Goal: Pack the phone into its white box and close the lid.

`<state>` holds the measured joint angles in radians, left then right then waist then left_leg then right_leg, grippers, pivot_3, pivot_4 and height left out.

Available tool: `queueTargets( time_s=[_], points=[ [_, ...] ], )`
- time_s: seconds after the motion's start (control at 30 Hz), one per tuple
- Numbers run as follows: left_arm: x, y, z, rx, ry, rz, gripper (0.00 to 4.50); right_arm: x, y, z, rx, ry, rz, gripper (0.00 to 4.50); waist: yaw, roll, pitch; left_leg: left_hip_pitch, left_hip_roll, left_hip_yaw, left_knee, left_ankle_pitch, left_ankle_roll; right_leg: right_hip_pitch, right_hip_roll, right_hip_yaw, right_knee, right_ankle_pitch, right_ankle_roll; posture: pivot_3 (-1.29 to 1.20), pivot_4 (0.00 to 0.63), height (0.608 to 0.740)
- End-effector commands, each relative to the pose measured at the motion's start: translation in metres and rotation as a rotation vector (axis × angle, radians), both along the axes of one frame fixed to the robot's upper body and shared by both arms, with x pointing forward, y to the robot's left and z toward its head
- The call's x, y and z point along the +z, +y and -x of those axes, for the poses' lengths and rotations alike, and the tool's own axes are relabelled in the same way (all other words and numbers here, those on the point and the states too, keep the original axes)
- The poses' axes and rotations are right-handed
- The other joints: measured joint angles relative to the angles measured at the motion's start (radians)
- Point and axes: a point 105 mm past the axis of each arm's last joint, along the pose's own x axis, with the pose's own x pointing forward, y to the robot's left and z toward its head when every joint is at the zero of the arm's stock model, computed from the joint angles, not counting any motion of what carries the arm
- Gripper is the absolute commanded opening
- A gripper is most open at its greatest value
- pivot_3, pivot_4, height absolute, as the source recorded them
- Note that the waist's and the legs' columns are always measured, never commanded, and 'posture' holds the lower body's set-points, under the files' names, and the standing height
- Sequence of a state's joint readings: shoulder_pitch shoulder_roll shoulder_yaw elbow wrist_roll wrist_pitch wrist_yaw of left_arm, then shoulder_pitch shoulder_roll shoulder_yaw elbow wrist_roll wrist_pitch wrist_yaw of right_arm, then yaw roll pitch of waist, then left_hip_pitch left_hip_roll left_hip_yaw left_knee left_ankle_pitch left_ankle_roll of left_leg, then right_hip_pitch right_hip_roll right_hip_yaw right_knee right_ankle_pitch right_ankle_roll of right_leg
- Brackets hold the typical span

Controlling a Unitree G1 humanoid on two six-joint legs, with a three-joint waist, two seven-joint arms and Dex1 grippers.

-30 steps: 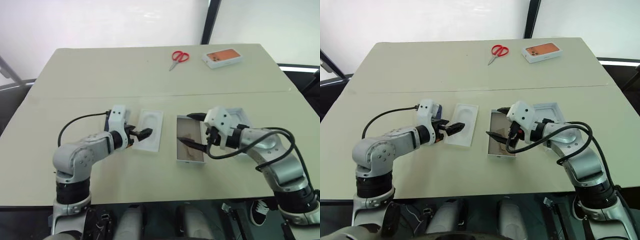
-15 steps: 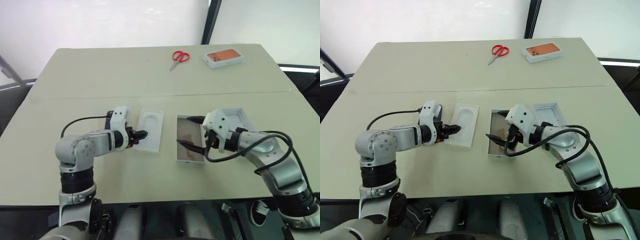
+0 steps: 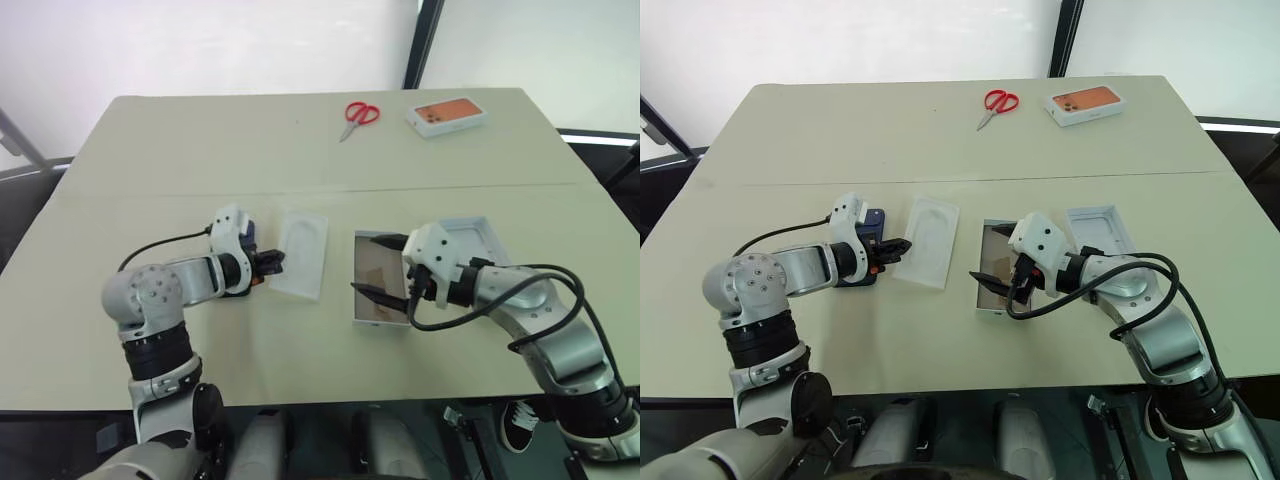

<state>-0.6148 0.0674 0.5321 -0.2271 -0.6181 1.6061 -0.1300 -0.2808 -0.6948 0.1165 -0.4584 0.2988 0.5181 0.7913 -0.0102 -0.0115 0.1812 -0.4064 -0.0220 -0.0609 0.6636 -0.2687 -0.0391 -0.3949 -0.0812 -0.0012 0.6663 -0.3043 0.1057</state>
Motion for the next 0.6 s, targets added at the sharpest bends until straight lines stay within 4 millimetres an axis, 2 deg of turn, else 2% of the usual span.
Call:
queueTargets(
  time_s=[0.03, 0.2, 0.3, 0.4, 0.5, 0.6],
  points=[
    [0.018, 0.009, -0.003, 0.027, -0.048, 0.139, 0.05, -0.001, 0.004, 0.016, 0.095, -0.026, 0.124, 4.5, 0.0, 0.0, 0.0, 0.0, 0.0, 0.0, 0.0, 0.0, 0.0, 0.0, 0.0, 0.0, 0.0, 0.0, 0.0, 0.0, 0.15, 0.74],
    [0.017, 0.008, -0.002, 0.018, -0.043, 0.136, 0.05, -0.019, 0.005, 0.036, 0.185, 0.054, 0.207, 4.5, 0.0, -0.001, 0.0, 0.0, 0.0, 0.0, 0.0, 0.0, 0.0, 0.0, 0.0, 0.0, 0.0, 0.0, 0.0, 0.0, 0.15, 0.74],
    [0.015, 0.002, 0.003, -0.02, -0.045, 0.133, 0.05, -0.033, 0.0, 0.036, 0.177, 0.077, 0.27, 4.5, 0.001, -0.001, 0.0, 0.0, 0.0, 0.0, 0.0, 0.0, 0.0, 0.0, 0.0, 0.0, 0.0, 0.0, 0.0, 0.0, 0.15, 0.74],
    [0.013, -0.001, 0.006, -0.036, -0.041, 0.131, 0.0, -0.043, -0.005, 0.034, 0.161, 0.091, 0.309, 3.71, 0.001, -0.001, 0.0, 0.0, 0.0, 0.0, 0.0, 0.003, -0.006, 0.0, 0.0, 0.0, 0.0, 0.0, 0.0, 0.0, 0.15, 0.74],
    [0.011, 0.0, 0.007, -0.036, -0.034, 0.13, 0.0, -0.052, -0.008, 0.038, 0.174, 0.117, 0.337, 2.25, 0.001, -0.001, 0.0, 0.0, 0.0, 0.0, 0.0, 0.003, -0.006, 0.0, 0.0, 0.0, 0.0, 0.0, 0.0, 0.0, 0.15, 0.74],
    [0.01, 0.0, 0.007, -0.032, -0.031, 0.132, 0.0, -0.051, -0.004, 0.037, 0.178, 0.116, 0.313, 0.72, 0.001, -0.001, 0.0, 0.0, 0.0, 0.0, 0.0, 0.003, -0.006, 0.0, 0.0, 0.0, 0.0, 0.0, 0.0, 0.0, 0.15, 0.74]
  ],
)
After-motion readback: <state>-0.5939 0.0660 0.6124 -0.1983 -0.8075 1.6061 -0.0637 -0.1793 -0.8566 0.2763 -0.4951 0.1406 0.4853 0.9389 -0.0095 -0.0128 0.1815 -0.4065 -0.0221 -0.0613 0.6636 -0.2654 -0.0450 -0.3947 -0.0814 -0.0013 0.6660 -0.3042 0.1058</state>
